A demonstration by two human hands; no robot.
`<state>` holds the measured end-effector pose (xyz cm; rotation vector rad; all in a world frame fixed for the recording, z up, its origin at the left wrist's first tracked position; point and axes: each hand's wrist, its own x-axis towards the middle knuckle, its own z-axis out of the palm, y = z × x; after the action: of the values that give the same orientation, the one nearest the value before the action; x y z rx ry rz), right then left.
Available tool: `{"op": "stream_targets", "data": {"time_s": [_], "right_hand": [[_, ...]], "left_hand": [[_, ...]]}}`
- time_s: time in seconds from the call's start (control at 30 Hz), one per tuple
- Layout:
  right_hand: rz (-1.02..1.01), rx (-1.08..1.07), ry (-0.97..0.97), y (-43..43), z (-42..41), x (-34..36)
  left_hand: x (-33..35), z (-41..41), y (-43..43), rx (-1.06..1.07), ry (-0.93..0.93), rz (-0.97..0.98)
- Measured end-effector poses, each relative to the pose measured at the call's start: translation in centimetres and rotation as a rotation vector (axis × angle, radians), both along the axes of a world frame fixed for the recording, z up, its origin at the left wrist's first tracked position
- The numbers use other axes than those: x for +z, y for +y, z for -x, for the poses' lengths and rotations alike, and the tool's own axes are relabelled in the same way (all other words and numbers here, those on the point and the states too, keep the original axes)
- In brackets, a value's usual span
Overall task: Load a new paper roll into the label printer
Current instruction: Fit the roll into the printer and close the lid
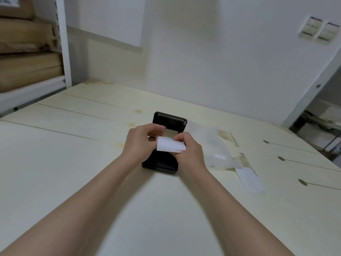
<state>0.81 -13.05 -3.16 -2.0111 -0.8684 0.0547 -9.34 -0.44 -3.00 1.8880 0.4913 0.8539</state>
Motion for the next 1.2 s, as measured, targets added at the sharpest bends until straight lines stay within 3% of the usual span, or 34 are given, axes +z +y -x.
{"op": "stream_targets", "data": {"time_s": [0.17, 0.47, 0.63, 0.9, 1.2], "right_hand": [[0.130, -0.022, -0.180, 1.6, -0.1, -0.5], [0.281, -0.043, -0.276, 1.8, -1.5, -2.1], [0.321, 0.064, -0.406, 1.0, -1.7, -1.9], [0.266, 0.068, -0.382, -1.3, -0.4, -1.4], [0.201, 0.018, -0.330, -2.8, -0.8, -3.1]], "left_hand": [[-1.4, 0.0, 1.3, 0.033, 0.010, -0.038], [-2.5, -0.6, 1.5, 0.070, 0.209, -0.355], [-2.5, -0.1, 1.5, 0.062, 0.295, -0.547], [-3.2, 2.2, 1.7, -0.229, 0.432, -0.544], [-4.8, 0.8, -0.6, -0.065, 0.298, -0.634]]}}
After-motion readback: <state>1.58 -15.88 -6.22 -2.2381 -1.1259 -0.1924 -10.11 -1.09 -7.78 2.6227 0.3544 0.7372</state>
